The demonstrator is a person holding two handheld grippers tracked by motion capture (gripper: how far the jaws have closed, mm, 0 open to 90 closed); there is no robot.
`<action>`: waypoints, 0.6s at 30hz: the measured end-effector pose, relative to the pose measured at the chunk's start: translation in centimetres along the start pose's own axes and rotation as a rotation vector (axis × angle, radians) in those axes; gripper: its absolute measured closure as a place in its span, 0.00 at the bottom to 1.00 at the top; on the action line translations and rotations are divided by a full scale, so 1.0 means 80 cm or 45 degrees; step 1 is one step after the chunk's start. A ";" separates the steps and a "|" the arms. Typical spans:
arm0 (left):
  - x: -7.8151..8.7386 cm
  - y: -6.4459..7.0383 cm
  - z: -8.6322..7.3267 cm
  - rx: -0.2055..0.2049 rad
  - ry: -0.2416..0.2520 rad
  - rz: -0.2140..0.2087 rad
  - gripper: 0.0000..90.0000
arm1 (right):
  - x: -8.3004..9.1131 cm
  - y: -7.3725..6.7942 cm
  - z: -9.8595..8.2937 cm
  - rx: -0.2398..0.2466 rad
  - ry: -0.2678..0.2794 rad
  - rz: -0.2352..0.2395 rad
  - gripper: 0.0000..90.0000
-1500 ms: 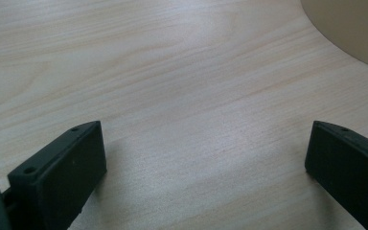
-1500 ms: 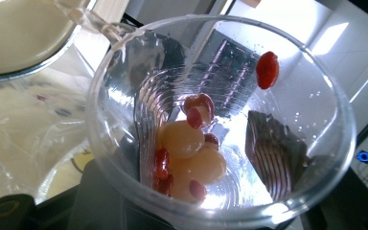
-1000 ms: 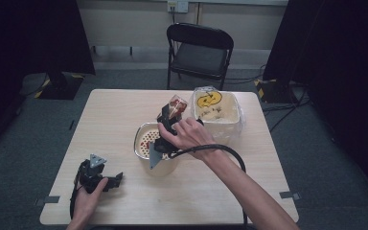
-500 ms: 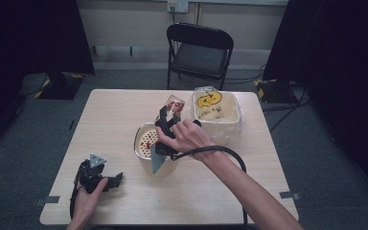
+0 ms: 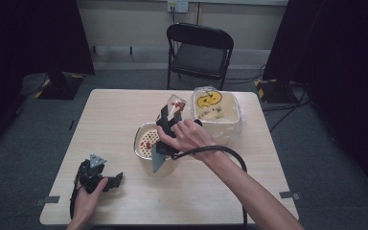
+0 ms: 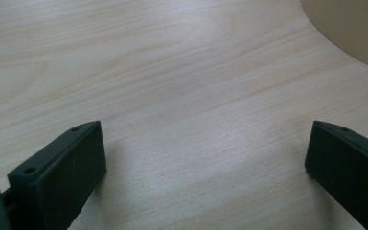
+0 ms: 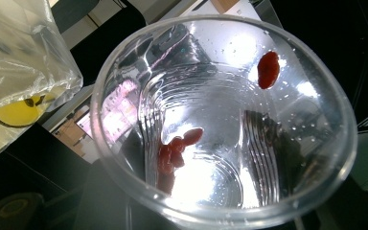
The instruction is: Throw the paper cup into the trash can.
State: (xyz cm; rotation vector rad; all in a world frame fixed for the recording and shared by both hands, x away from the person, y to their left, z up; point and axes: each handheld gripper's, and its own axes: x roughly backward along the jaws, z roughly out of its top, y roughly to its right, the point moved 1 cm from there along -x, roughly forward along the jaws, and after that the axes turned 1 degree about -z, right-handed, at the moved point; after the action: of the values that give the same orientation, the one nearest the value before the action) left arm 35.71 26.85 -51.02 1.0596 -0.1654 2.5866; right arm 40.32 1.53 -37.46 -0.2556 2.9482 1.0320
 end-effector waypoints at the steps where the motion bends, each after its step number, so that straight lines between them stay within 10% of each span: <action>1: 0.000 0.000 0.000 0.000 0.001 -0.001 0.00 | 0.001 -0.001 -0.001 -0.018 -0.010 -0.007 0.55; 18: 0.000 0.000 0.000 -0.006 -0.002 0.002 0.00 | 0.004 0.007 0.002 0.029 -0.004 -0.051 0.56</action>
State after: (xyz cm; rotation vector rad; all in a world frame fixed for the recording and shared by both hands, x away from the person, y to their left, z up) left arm 35.71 26.88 -51.00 1.0600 -0.1727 2.5860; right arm 39.89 1.98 -37.23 -0.3110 2.9376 0.9921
